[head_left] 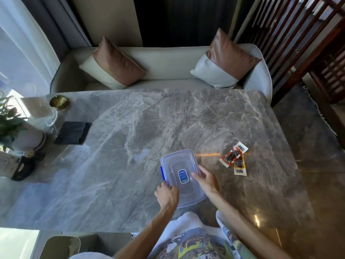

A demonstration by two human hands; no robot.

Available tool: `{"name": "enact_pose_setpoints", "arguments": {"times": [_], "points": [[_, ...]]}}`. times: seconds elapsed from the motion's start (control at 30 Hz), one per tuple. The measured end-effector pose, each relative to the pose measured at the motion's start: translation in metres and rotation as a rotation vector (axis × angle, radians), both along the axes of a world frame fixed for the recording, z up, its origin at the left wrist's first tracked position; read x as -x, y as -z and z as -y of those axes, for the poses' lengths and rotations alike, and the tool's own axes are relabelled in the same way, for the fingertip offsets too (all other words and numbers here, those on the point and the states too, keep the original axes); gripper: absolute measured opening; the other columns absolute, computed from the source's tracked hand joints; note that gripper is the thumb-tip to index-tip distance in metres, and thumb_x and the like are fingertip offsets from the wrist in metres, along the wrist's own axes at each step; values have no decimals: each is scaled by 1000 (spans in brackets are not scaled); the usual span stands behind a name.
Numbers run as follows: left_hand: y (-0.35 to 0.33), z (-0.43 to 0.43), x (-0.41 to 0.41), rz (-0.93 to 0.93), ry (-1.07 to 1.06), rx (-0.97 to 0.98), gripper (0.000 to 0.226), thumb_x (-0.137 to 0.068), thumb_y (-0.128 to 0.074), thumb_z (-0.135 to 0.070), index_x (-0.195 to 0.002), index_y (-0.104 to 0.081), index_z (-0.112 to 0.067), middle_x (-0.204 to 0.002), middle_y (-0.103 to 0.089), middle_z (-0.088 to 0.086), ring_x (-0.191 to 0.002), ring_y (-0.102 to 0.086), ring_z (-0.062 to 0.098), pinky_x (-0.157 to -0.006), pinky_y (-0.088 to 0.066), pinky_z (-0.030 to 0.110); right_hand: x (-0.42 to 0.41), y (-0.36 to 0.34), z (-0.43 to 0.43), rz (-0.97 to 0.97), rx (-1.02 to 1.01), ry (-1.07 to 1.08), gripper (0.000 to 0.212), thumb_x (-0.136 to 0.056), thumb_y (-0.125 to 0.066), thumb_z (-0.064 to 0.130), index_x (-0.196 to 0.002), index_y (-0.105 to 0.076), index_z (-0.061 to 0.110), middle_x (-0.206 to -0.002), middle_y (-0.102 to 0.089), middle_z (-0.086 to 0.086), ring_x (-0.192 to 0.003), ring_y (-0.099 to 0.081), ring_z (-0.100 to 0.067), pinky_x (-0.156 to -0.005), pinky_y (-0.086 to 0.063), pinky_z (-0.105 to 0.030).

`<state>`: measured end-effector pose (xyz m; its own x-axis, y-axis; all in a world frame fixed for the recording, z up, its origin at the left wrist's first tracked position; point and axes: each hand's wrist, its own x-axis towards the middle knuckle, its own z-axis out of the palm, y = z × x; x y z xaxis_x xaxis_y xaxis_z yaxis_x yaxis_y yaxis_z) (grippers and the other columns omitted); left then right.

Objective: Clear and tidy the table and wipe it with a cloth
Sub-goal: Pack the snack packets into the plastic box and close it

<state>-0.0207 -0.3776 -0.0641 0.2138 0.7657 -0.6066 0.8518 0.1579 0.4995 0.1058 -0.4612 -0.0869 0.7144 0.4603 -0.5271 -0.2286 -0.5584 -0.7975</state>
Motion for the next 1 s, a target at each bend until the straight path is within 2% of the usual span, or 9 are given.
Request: {"name": "enact_pose_setpoints", "arguments": {"times": [0.17, 0.23, 0.33, 0.4, 0.47, 0.63, 0.77, 0.9, 1.0], "points": [[-28, -11, -25, 198, 271, 39, 33, -66, -37, -25, -76, -63, -7, -78, -65, 12, -80, -62, 31, -71, -50, 32, -44, -17, 47, -42, -159, 132, 56, -85, -67, 2, -135, -49, 15, -117, -63, -10, -94, -61, -17, -80, -51, -22], [-23, -28, -46, 146, 490, -105, 38, -77, -44, -15, -104, -70, -9, -107, -69, 15, -103, -62, 29, -92, -50, 35, -53, -20, 76, -129, -211, 257, 53, -86, -63, -5, -135, -49, 11, -98, -66, -11, -72, -65, -12, -63, -55, -20], [-4, -64, -72, -58, 748, -300, 58, -90, -48, -13, -146, -37, -21, -150, -37, 7, -139, -34, 28, -113, -32, 44, -52, -16, 124, -147, -161, 506, 53, -87, -61, -6, -135, -50, 13, -83, -63, -9, -54, -62, -5, -54, -54, -17], [9, -85, -80, -173, 830, -214, 61, -94, -49, -20, -151, -26, -21, -153, -33, 10, -141, -31, 30, -114, -31, 47, -40, -10, 157, -144, -99, 624, 58, -87, -62, -5, -138, -47, 16, -90, -64, -12, -54, -62, -5, -51, -53, -15], [21, -95, -76, -225, 862, -161, 54, -93, -50, -14, -145, -36, -12, -145, -42, 18, -135, -39, 35, -109, -37, 46, -26, -3, 187, -142, -46, 692, 61, -87, -62, -4, -142, -43, 16, -101, -63, -16, -56, -62, -7, -51, -54, -15], [36, -71, -17, -196, 596, -98, 40, -84, -51, -5, -124, -50, -1, -127, -55, 26, -122, -51, 41, -100, -44, 45, 2, 23, 211, -187, 42, 703, 61, -88, -58, -5, -143, -43, 15, -104, -66, -22, -81, -61, -30, -81, -52, -48], [44, -45, 42, -116, 311, -32, 40, -80, -47, 5, -120, -53, 4, -117, -59, 31, -108, -58, 45, -90, -46, 45, 11, 40, 178, -221, 63, 615, 60, -91, -55, -4, -146, -38, 11, -76, -60, -13, -64, -52, -22, -67, -48, -36], [41, -41, 66, -71, 154, -32, 37, -85, -48, 4, -122, -57, 7, -114, -66, 30, -105, -62, 45, -85, -47, 43, 0, 50, 130, -203, 70, 484, 57, -94, -53, -1, -147, -36, 9, -107, -60, -17, -62, -53, -13, -53, -48, -17], [35, -42, 72, -49, 83, -26, 42, -88, -46, 1, -130, -54, 1, -117, -66, 28, -107, -62, 43, -86, -47, 41, -10, 56, 99, -109, 126, 341, 54, -93, -56, 4, -145, -39, 4, -112, -62, -17, -70, -61, -14, -66, -48, -21]]}}
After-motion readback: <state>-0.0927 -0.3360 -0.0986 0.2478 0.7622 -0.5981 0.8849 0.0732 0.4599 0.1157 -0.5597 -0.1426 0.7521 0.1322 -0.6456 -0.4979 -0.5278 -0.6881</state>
